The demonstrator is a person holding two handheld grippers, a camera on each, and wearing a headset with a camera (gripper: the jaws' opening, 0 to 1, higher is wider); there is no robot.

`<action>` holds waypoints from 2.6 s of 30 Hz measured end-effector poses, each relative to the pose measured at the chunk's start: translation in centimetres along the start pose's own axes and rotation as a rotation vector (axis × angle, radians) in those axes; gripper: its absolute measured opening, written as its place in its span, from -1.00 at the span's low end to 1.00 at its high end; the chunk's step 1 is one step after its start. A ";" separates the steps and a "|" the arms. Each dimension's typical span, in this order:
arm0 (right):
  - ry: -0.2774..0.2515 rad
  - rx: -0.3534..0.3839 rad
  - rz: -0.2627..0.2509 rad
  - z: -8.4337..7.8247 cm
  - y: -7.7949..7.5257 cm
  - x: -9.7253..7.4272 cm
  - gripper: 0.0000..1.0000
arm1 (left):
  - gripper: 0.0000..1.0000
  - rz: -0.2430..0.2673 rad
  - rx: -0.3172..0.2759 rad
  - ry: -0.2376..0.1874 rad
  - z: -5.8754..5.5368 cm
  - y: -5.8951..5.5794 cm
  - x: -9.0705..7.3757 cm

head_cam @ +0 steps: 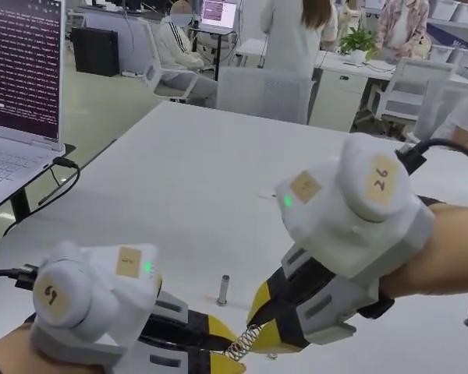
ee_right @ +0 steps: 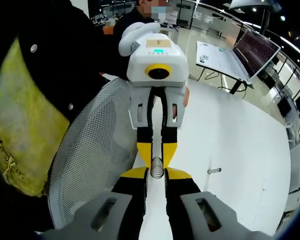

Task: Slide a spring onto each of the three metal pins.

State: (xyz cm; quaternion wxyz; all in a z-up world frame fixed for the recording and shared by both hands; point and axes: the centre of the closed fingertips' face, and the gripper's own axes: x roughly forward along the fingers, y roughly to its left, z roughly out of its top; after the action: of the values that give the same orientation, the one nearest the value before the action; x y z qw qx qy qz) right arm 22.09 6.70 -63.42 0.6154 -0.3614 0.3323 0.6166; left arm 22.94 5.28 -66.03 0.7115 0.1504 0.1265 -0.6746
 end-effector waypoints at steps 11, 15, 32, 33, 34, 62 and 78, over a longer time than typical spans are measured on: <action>-0.034 0.012 0.031 -0.1 0.2 0.5 -0.75 | -0.97 -0.016 0.001 -0.020 0.5 -0.3 0.0; -0.031 0.006 0.038 -0.1 0.3 0.7 -0.79 | -0.97 -0.016 0.003 -0.024 0.7 -0.3 0.1; -0.017 -0.010 0.047 -0.3 0.4 1.1 -0.82 | -0.97 -0.021 0.005 -0.031 1.1 -0.4 0.3; -0.016 -0.011 0.046 -0.3 0.4 1.1 -0.83 | -0.97 -0.022 0.004 -0.032 1.1 -0.4 0.3; -0.016 -0.007 0.046 -0.3 0.4 1.1 -0.83 | -0.97 -0.022 0.003 -0.034 1.1 -0.4 0.3; 0.059 0.033 0.007 -2.5 -1.3 0.0 -0.84 | -0.04 0.083 -0.126 0.011 -0.4 1.4 -0.6; 0.096 0.071 -0.037 -4.3 -4.1 -1.2 -0.84 | 0.61 0.210 -0.184 0.018 -1.9 3.3 -2.9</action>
State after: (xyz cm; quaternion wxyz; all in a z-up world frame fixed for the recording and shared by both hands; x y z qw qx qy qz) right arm 26.31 2.49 -64.46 0.6224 -0.3745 0.3766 0.5750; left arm 26.11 8.80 -66.51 0.7877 0.1031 0.1778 -0.5808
